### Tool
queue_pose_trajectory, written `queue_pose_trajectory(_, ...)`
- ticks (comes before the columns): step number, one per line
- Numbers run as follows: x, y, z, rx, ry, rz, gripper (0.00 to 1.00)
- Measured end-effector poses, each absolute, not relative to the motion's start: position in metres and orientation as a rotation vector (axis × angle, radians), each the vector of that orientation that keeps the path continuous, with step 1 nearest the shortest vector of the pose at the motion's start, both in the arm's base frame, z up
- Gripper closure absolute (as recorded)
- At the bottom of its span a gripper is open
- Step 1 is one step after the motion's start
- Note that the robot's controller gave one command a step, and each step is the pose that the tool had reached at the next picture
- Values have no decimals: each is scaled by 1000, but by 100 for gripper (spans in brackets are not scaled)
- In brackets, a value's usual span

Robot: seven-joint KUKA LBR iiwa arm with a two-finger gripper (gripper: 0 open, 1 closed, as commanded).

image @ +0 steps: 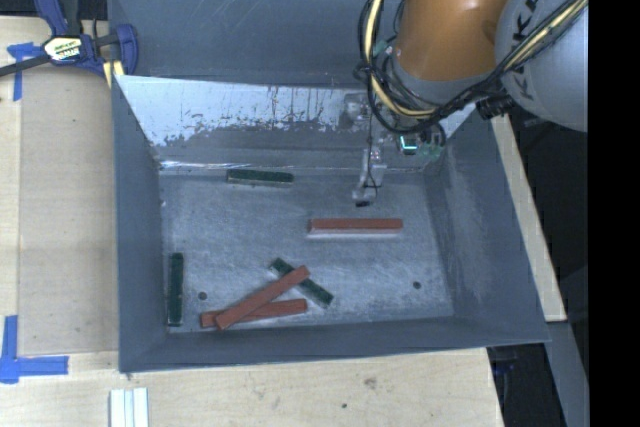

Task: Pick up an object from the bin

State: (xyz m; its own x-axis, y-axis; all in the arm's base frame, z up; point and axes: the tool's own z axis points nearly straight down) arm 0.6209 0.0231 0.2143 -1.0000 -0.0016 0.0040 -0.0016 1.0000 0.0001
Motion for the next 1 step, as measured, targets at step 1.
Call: queue_pose_trajectory(1,621,23,217,2,-3141,0,0)
